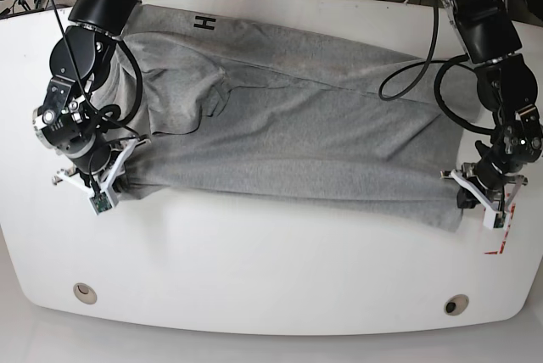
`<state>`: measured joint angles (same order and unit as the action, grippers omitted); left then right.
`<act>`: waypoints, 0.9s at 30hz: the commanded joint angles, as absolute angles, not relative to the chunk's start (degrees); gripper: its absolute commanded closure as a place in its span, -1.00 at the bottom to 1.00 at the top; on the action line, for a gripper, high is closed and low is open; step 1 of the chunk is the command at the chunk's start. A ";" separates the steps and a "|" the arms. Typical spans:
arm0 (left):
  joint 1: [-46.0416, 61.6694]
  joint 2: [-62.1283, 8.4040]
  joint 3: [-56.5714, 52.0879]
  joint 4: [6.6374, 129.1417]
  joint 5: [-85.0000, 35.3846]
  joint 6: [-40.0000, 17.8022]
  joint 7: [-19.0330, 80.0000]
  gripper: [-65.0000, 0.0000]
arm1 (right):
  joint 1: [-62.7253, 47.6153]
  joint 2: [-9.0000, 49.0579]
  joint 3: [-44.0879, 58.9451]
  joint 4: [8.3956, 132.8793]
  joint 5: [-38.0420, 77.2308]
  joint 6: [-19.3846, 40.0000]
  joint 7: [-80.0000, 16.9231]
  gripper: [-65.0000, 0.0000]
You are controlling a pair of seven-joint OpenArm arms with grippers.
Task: Fold the T-shirt properly
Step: 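Lift the hem with both grippers and fold it over toward the collar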
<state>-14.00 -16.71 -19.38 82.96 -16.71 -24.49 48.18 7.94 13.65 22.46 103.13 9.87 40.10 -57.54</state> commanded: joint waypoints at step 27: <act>7.08 -20.18 -24.31 98.77 -17.19 -24.57 47.96 1.00 | -14.64 11.91 25.10 115.65 9.80 40.00 -57.19 0.98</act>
